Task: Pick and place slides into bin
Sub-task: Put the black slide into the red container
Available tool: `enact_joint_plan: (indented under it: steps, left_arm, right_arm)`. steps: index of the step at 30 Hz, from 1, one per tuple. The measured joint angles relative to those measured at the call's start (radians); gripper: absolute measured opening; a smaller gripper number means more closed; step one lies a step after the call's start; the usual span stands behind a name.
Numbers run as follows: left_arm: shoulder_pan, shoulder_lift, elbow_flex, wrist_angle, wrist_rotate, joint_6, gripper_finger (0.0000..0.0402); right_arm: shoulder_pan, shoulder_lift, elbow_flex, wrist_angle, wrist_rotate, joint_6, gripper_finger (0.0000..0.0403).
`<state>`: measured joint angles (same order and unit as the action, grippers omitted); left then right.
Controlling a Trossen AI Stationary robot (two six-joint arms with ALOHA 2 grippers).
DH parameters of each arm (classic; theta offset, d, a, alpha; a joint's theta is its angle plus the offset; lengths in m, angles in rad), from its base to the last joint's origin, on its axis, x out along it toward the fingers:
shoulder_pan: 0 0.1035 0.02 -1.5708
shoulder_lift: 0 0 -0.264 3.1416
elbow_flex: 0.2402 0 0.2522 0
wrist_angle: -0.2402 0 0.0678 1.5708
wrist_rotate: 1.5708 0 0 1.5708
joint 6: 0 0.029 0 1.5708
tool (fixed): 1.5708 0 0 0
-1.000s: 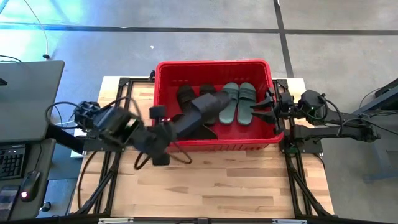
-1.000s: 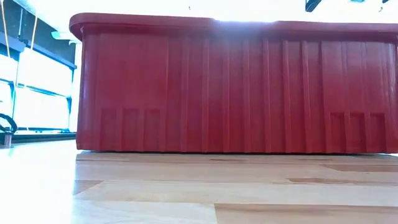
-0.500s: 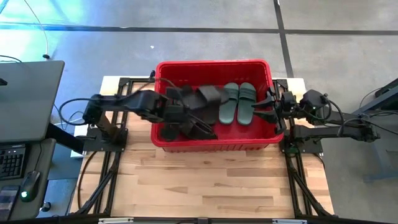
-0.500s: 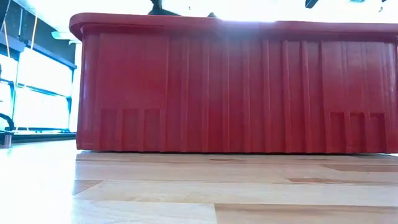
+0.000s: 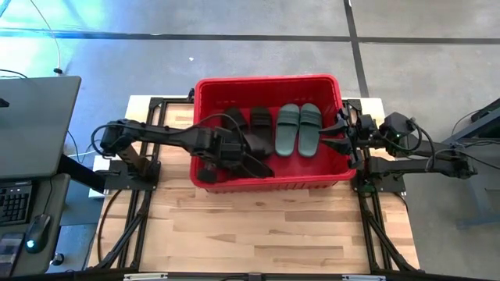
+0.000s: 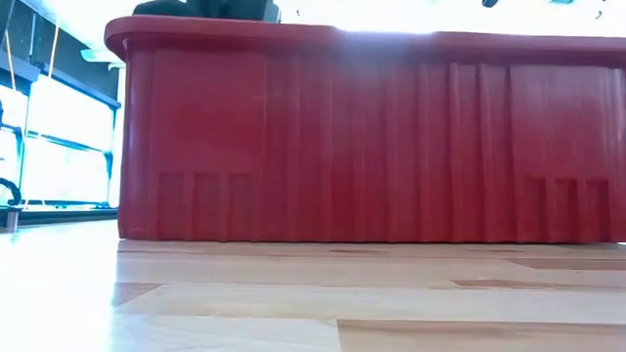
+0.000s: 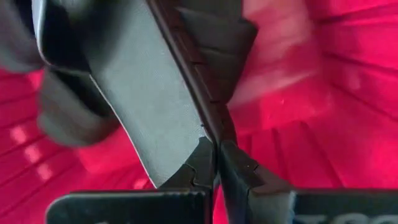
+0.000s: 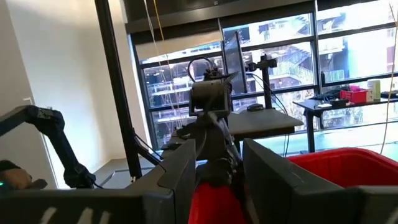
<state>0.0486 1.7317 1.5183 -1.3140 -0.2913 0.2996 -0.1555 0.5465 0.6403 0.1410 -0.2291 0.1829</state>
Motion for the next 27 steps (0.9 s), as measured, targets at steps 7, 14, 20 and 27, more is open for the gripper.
enact_joint_plan:
  steps: [7, 14, 20, 27]
  left_arm:
    - [-0.001, -0.001, 0.006, 0.056, 0.005, 0.078, 0.0003]
    - [0.004, 0.004, 0.030, 0.046, 0.034, 0.167, 0.0055]
    - [0.005, 0.005, 0.029, 0.028, 0.083, 0.174, 0.0133]
    - [0.002, 0.011, 0.130, -0.030, 0.195, 0.149, 0.0199]
  right_arm:
    - [0.000, 0.000, 0.000, -0.002, -0.001, 0.000, 0.0122]
    - [0.000, 0.000, 0.000, -0.002, -0.003, 0.023, 0.0122]
    - [0.000, 0.000, 0.000, -0.002, -0.003, 0.080, 0.0122]
    - [0.000, 0.000, 0.000, -0.002, -0.002, 0.105, 0.0122]
